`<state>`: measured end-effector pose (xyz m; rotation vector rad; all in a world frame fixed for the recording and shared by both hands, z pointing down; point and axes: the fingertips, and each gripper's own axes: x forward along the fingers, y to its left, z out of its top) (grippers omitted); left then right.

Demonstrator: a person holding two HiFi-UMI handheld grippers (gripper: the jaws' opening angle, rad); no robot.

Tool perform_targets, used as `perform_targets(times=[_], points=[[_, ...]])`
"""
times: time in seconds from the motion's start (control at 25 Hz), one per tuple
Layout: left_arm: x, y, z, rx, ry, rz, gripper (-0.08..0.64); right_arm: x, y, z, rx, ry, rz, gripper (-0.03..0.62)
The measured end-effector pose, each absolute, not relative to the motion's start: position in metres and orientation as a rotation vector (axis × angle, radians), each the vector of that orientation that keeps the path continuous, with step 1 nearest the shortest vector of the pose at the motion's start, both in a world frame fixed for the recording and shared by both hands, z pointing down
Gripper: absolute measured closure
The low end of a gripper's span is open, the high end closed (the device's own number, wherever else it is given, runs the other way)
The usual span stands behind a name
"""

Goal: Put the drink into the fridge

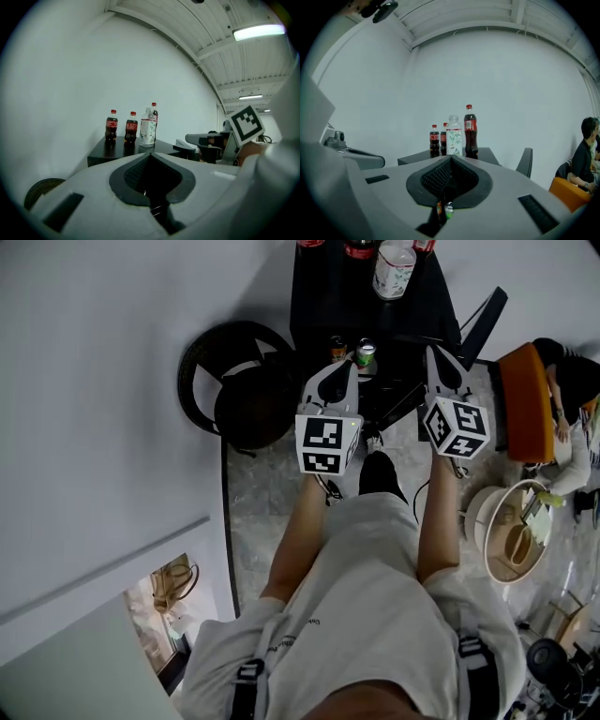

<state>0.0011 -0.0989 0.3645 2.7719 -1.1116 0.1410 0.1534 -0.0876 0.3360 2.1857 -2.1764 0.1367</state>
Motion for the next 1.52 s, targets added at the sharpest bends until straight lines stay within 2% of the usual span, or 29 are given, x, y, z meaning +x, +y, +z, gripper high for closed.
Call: perform_targets(times=[0.28, 0.56, 0.68, 0.96, 1.24, 1.52], points=[[0.062, -0.147, 0.344, 2.802, -1.151, 0.202, 0.551, 0.222, -0.143, 0.298, 2.085, -2.257, 0.100, 0.584], [0.149, -0.196, 0.315, 2.806, -1.186, 0.198, 0.551, 0.272, -0.222, 0.287, 1.781, -2.439, 0.104, 0.574], [0.176, -0.207, 0.305, 2.801, -1.224, 0.198, 0.551, 0.275, -0.248, 0.286, 1.547, -2.566, 0.103, 0.448], [0.205, -0.230, 0.301, 2.737, -1.343, 0.225, 0.551, 0.270, -0.299, 0.310, 1.162, -2.694, 0.153, 0.328], [0.206, -0.234, 0.303, 2.698, -1.454, 0.235, 0.551, 0.241, -0.327, 0.322, 0.874, -2.767, 0.168, 0.288], [0.180, -0.231, 0.313, 2.611, -1.568, 0.226, 0.551, 0.221, -0.341, 0.332, 0.853, -2.753, 0.097, 0.290]])
